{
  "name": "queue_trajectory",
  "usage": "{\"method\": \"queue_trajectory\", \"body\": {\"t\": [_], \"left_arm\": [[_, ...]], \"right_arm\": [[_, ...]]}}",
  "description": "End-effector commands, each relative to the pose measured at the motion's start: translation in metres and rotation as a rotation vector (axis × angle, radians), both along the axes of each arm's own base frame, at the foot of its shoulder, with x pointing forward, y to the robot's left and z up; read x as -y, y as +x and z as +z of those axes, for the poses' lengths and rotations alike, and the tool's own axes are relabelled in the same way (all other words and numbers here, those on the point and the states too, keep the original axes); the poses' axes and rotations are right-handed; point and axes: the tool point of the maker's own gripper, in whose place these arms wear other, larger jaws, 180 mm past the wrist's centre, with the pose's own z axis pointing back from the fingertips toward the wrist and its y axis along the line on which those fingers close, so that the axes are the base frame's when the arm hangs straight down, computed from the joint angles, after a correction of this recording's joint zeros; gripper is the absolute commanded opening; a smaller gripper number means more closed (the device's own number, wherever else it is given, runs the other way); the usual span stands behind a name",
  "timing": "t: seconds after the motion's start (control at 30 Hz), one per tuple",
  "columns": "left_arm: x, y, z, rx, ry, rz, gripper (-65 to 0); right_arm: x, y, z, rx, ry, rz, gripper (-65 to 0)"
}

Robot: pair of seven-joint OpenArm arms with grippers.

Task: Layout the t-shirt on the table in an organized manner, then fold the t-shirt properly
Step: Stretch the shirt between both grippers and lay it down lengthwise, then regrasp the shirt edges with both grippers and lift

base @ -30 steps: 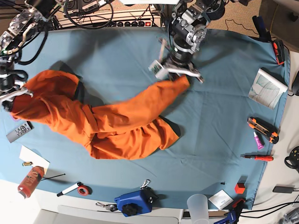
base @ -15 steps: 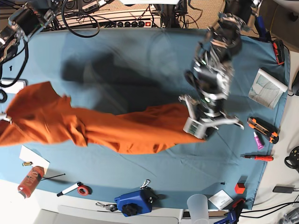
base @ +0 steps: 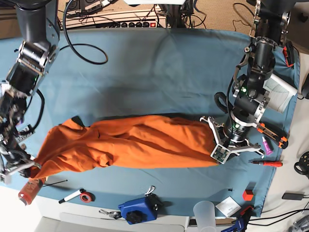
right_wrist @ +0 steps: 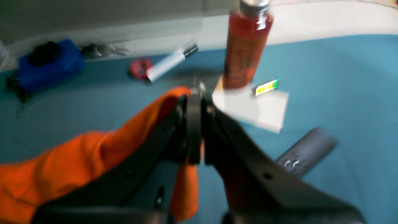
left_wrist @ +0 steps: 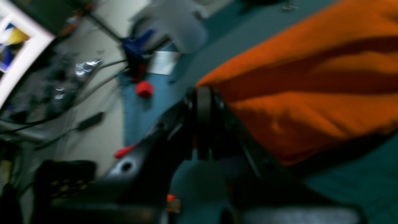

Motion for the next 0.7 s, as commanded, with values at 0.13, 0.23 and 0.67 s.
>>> {"method": "queue_trajectory", "body": {"t": [0.13,0.23,0.67], "left_arm": [[-0.005,0.010,0.004,0.023,-0.005,0.023,-65.0],[-0.005,0.010,0.004,0.024,-0.005,0.023,-65.0],[-0.005,0.010,0.004,0.023,-0.006,0.023,-65.0]], "right_arm": [[0.010,0.013,0.000,-0.007,0.023,-0.015,-65.0],[0.010,0.011,-0.006,-0.036,0.027,-0.016,-52.7],[-0.008,-0.012,0.059,0.074,0.196,0.110,-38.8]]}}
